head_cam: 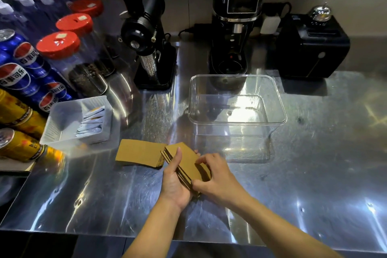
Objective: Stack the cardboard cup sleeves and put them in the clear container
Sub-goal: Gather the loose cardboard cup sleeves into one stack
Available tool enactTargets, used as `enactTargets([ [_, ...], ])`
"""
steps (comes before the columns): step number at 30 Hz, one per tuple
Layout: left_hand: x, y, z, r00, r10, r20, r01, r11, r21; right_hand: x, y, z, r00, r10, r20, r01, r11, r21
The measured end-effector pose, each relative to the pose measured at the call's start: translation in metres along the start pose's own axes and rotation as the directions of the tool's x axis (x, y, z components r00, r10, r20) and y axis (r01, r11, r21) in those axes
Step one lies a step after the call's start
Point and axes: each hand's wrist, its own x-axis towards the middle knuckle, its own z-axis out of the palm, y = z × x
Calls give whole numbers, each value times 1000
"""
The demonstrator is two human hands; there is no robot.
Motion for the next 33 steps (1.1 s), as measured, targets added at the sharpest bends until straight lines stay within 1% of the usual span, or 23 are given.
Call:
enactTargets([
  [4, 1, -1, 0, 999, -44, 18, 44, 999, 21, -1, 5, -1, 1000, -24, 14, 23, 1000, 10],
  [7, 2, 0, 1, 999, -52, 18, 50, 996, 78, -2, 10, -4, 999, -48, 20, 47, 998, 33],
  [10, 1, 3, 6, 999, 1, 32, -7, 975, 221, -1, 14, -12, 999, -50, -17, 52, 994, 98],
  [12, 0, 3, 11, 997, 75, 14, -76, 932, 354, 1, 15, -19, 997, -45, -59, 54, 988, 147],
  [14, -2, 3, 17, 991, 130, 26, -127, 879, 460, 4, 16, -27, 993, -39, -115, 62, 979, 196],
  [16, -2, 2, 19, 988, 134, 78, -155, 806, 572, 7, 17, -33, 989, -37, -141, 70, 970, 234],
  [17, -1, 2, 18, 986, 122, 113, -166, 741, 651, 8, 17, -36, 989, -40, -143, 75, 964, 255],
  [19, 1, 0, 16, 979, 76, 190, -200, 548, 812, 10, 16, -39, 990, -58, -131, 94, 953, 287],
  [20, 2, -2, 17, 973, 32, 227, -216, 466, 858, 10, 14, -40, 991, -70, -112, 101, 949, 299],
  [21, 3, -5, 18, 967, -6, 255, -229, 420, 878, 10, 13, -39, 993, -77, -85, 100, 946, 307],
  [22, 4, -9, 19, 962, -20, 271, -241, 396, 886, 10, 12, -38, 995, -79, -56, 92, 946, 310],
  [24, 6, -15, 21, 961, 6, 277, -259, 374, 891, 9, 14, -33, 998, -57, -36, 65, 949, 307],
  [28, 5, -17, 24, 976, 26, 215, -212, 323, 922, 11, 27, -21, 984, 15, -180, 43, 948, 314],
  [29, 4, -17, 25, 978, 31, 207, -207, 280, 937, 12, 30, -18, 979, 28, -203, 41, 945, 326],
  [31, 1, -14, 27, 978, 67, 200, -208, 143, 968, 14, 38, -12, 969, 74, -236, 25, 919, 392],
  [32, 1, -12, 27, 974, 99, 204, -211, 69, 975, 14, 41, -11, 960, 120, -253, 12, 885, 465],
  [33, 1, -10, 25, 970, 127, 206, -211, 21, 977, 15, 45, -10, 947, 178, -268, 2, 831, 556],
])
